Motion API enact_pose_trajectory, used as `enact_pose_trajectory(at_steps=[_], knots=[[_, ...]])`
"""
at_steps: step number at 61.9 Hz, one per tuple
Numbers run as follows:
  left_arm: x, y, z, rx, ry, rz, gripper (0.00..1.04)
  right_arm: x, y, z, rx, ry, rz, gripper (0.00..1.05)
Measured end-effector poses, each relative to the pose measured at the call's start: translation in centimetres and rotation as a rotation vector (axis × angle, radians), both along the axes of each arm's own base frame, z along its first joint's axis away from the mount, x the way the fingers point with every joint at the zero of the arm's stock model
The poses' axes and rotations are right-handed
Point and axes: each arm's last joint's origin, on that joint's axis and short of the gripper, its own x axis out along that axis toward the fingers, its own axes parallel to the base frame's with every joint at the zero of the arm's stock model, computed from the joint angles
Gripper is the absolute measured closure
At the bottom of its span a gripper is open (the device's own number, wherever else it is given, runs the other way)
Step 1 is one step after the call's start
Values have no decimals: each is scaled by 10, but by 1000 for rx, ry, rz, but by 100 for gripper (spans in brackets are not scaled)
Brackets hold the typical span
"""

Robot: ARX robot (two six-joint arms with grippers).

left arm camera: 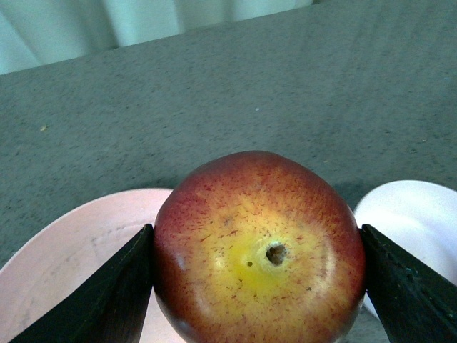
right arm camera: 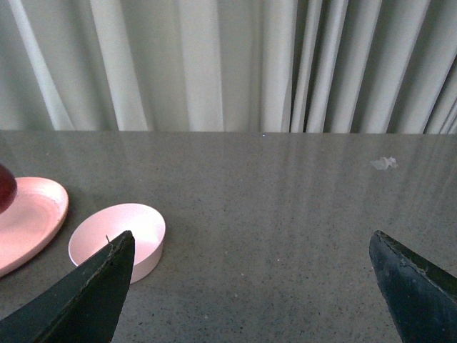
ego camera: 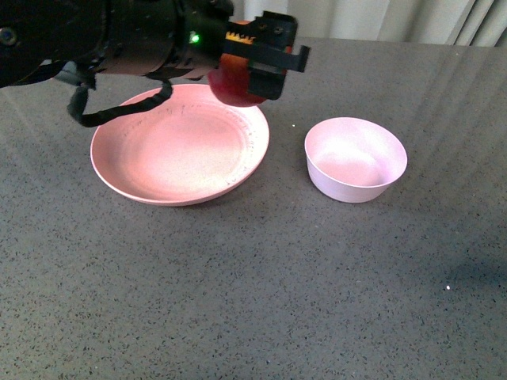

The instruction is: Move apple from plate to bowl

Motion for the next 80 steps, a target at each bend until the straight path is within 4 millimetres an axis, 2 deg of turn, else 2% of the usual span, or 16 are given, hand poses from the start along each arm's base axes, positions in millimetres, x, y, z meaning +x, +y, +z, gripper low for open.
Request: enact_pose_trajectory(at_steps=[11, 26, 44, 60, 80], knots=[[1, -28, 6, -3, -10, -51, 31, 0, 0, 0, 0, 0, 0, 9], [0, -47, -7, 23, 31, -86, 31, 0, 0, 0, 0, 0, 0, 9], [-14, -78, -18, 31, 49, -176, 31, 0, 0, 0, 0, 0, 0, 9], [-16, -93, -20, 41, 44, -209, 31, 0, 0, 0, 0, 0, 0, 9], [-18, -100, -30, 60, 63, -248, 31, 0, 0, 0, 0, 0, 0, 9]])
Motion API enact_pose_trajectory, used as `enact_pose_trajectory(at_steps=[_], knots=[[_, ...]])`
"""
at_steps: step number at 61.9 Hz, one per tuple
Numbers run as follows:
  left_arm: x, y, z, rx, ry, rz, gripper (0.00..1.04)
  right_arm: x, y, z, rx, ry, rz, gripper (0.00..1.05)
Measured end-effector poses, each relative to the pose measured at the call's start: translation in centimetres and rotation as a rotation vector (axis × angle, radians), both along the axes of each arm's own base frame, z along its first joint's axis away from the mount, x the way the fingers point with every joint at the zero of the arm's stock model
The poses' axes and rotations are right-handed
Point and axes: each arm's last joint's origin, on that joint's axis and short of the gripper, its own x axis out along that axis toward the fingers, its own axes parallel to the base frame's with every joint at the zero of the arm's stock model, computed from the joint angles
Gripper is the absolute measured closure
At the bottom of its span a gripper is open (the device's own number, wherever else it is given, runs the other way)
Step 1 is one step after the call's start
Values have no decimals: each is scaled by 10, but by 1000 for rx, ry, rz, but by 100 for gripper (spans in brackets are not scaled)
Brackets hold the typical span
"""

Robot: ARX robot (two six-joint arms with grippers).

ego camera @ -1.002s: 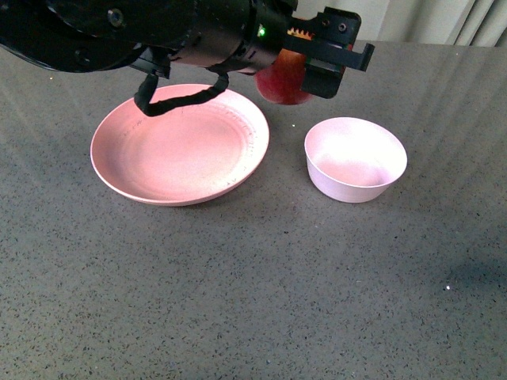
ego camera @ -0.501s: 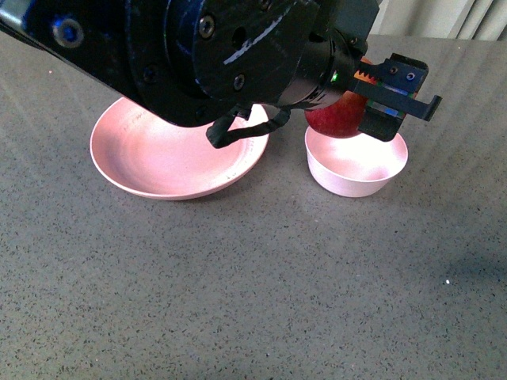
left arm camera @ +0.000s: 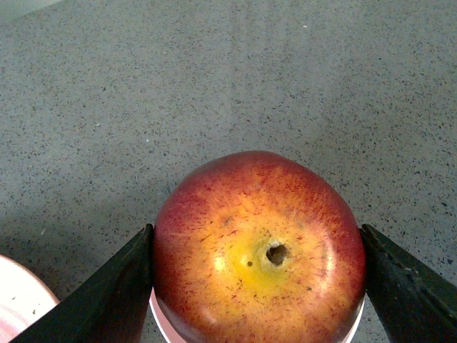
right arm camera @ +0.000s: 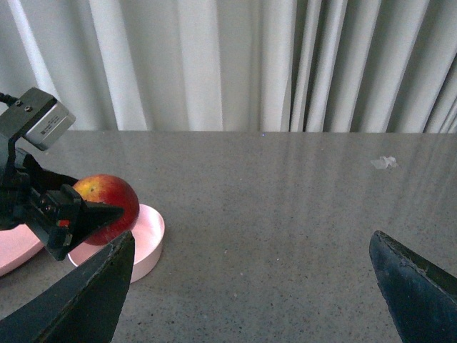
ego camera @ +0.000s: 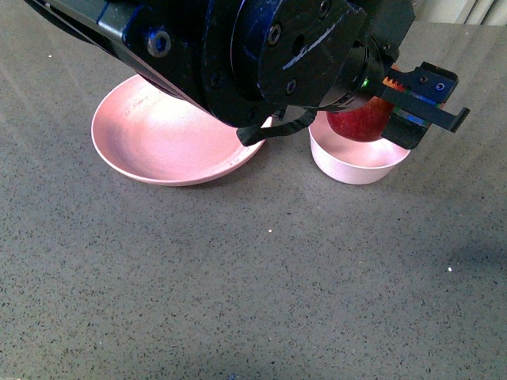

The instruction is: Move apple from plate to bowl

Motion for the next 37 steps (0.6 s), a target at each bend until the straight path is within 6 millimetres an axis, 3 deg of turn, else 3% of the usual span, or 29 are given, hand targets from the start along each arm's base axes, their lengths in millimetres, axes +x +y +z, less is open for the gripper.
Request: enact_pose_trajectory(at_steps=[19, 31, 37], knots=[[-1, 0, -4, 10, 10, -7, 31, 0, 0, 0, 0, 0, 0, 9], [-1, -1, -7, 16, 20, -15, 7, 0, 0, 0, 0, 0, 0, 9], [-1, -1, -7, 14, 21, -16, 10, 0, 0, 0, 0, 0, 0, 9]])
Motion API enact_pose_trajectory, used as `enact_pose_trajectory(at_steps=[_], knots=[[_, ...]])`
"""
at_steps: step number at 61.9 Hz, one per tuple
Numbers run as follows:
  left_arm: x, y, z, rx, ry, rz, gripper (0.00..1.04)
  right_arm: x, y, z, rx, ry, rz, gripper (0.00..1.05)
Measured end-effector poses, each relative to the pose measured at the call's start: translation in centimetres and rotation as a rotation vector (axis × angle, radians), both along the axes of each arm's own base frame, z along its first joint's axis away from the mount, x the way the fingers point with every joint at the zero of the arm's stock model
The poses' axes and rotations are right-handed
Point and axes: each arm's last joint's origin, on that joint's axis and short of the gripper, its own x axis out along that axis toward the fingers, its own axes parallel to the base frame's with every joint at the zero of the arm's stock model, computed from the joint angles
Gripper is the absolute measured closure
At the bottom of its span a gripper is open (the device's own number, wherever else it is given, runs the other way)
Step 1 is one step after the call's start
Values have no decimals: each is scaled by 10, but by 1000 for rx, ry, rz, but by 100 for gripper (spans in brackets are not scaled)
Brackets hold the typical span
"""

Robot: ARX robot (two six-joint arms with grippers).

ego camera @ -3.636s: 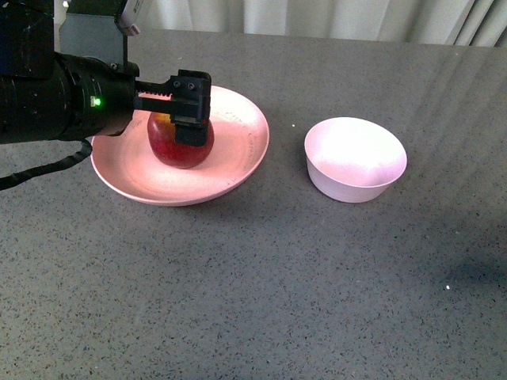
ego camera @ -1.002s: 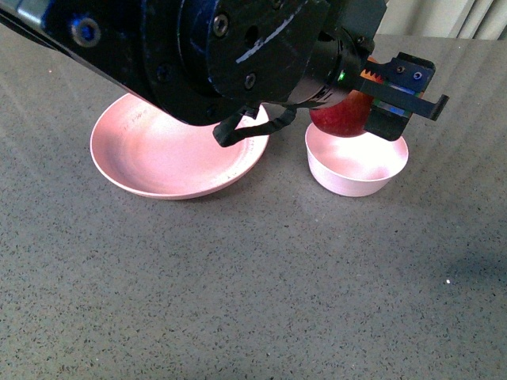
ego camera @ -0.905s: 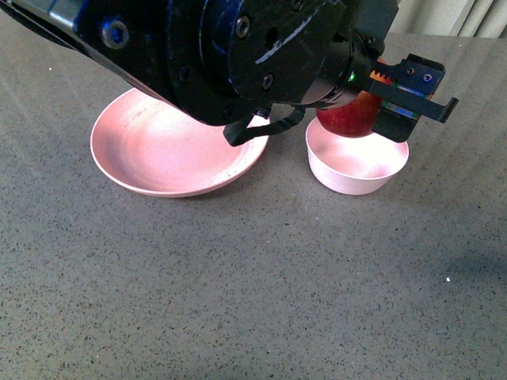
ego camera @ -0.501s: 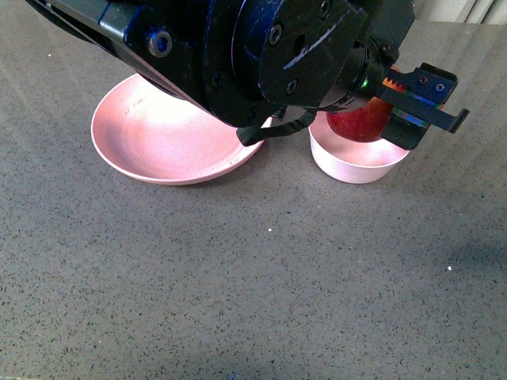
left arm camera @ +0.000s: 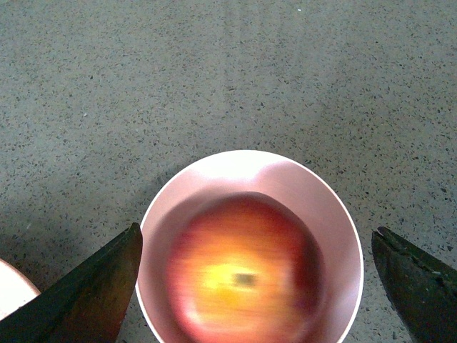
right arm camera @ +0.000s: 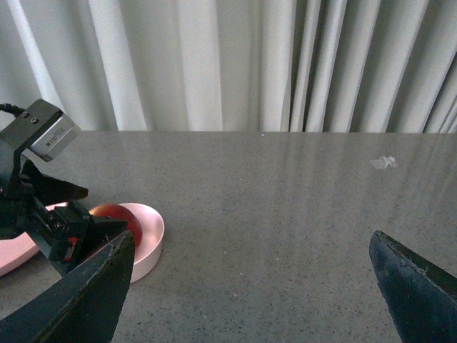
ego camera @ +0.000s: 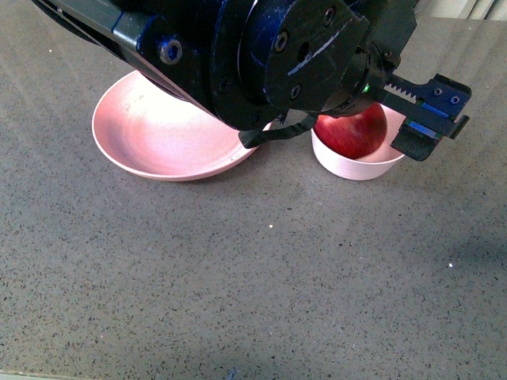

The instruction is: Move apple from plate to bowl

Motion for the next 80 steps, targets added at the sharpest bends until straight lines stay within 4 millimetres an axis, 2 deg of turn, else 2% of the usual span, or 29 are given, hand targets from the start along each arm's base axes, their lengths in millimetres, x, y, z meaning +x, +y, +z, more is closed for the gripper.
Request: enact_pose_trajectory(at_steps=[16, 25, 34, 40, 42, 55, 60, 63, 68, 73, 80], knots=[[1, 1, 2, -13, -3, 8, 9, 0, 0, 0, 0, 0, 0, 9], [2, 13, 13, -49, -17, 45, 9, 0, 0, 0, 0, 0, 0, 9], [5, 50, 47, -144, -50, 144, 9, 0, 0, 0, 0, 0, 0, 9], [7, 83, 65, -196, -65, 225, 9, 0, 0, 0, 0, 0, 0, 9], [8, 99, 70, -209, -71, 264, 9, 0, 0, 0, 0, 0, 0, 9], [6, 180, 81, -230, -99, 446, 9, 0, 0, 0, 0, 0, 0, 9], [-2, 214, 83, -217, -309, 651, 21, 0, 0, 0, 0, 0, 3, 9], [-18, 237, 85, -228, -404, 709, 30, 0, 0, 0, 0, 0, 0, 9], [-46, 262, 89, -233, -479, 758, 44, 0, 0, 0, 0, 0, 0, 9], [-65, 269, 88, -232, -502, 759, 56, 0, 0, 0, 0, 0, 2, 9], [-87, 273, 76, -216, -476, 744, 76, 0, 0, 0, 0, 0, 1, 9]])
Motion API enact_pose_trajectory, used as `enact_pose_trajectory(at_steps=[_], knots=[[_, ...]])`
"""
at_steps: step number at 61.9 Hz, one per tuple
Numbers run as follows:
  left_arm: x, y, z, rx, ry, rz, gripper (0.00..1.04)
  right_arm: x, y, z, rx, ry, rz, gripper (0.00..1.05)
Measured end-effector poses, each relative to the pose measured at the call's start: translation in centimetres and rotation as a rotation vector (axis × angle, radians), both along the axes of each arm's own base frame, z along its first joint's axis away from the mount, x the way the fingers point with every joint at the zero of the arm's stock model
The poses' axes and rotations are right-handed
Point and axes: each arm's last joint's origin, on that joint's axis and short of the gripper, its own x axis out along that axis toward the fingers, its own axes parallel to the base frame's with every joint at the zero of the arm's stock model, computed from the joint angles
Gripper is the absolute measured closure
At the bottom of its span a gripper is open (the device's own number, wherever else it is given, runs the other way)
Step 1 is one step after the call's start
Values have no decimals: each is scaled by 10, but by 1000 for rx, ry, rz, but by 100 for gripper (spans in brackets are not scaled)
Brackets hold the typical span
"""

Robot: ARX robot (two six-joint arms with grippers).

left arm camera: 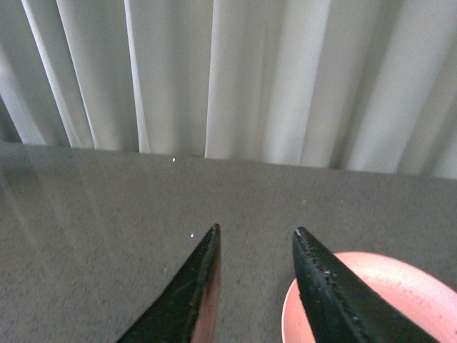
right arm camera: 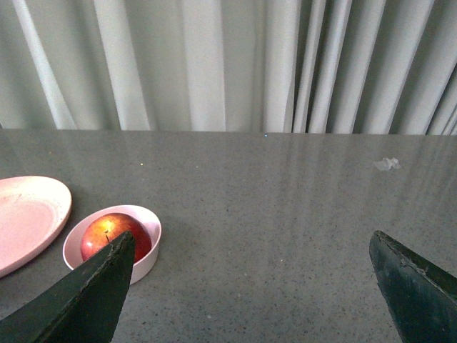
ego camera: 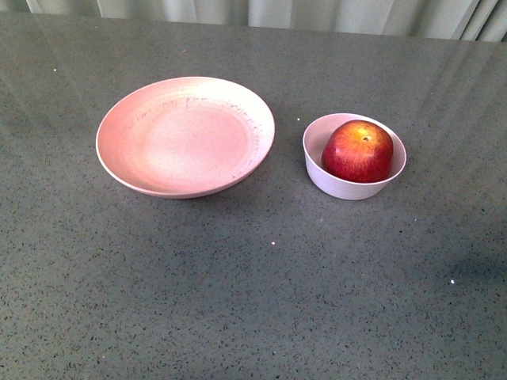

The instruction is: Move apple from plate to bowl

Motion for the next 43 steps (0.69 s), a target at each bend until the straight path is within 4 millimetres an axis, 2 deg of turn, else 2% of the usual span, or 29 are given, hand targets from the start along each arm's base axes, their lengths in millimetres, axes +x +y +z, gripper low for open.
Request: enact_pose_trajectory(at_steps=[7, 20, 43], knots=[[-26, 6, -8, 3, 3, -5, 104, 0, 0, 0, 0, 0, -1, 9], [-57, 21, -15, 6, 4, 5, 103, 0, 0, 0, 0, 0, -1, 9], [-89, 22, -30, 8, 13, 1, 103, 0, 0, 0, 0, 0, -1, 9]])
